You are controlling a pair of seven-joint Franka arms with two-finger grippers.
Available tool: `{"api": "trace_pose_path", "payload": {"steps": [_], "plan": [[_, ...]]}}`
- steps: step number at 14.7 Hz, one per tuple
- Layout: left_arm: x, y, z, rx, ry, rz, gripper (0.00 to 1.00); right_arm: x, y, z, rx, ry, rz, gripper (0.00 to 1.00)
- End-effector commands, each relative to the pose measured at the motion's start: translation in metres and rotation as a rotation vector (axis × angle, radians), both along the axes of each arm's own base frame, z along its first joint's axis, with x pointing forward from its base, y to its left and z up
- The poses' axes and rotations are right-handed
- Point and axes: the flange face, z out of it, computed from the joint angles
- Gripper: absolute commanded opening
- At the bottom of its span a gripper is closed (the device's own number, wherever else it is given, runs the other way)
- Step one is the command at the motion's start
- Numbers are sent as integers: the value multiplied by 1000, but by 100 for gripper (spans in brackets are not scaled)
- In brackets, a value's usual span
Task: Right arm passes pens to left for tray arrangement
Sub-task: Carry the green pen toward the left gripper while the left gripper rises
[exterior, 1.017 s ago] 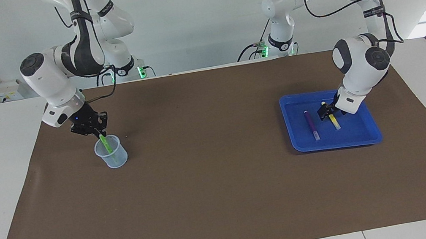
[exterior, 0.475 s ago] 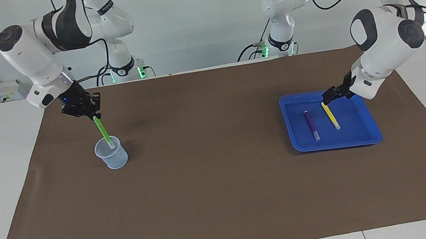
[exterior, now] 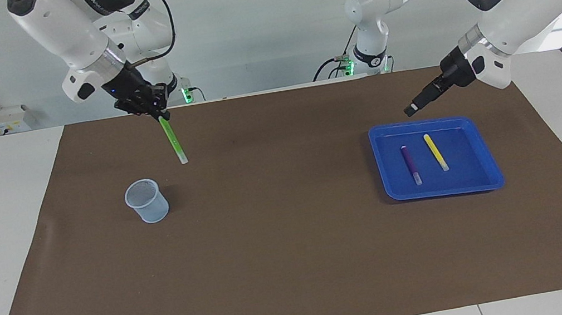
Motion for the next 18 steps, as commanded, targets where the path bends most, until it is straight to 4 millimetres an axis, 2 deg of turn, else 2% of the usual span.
{"api": "trace_pose_path", "payload": {"steps": [1, 6, 9, 12, 15, 18], "plan": [[-14, -5, 7, -130, 70, 174, 100, 6, 38, 8, 140, 56, -143, 0], [-49, -21, -11, -312, 150, 422, 100, -1, 118, 28, 360, 155, -399, 0], [-58, -25, -12, -387, 221, 567, 100, 0, 154, 31, 448, 241, -521, 0], [-77, -51, -14, -407, 207, 663, 100, 4, 187, 28, 472, 302, -584, 0], [-89, -59, -21, -450, 264, 681, 100, 12, 224, 27, 513, 369, -638, 0], [-93, -67, -24, -456, 308, 638, 100, 18, 250, 28, 536, 428, -669, 0]]}}
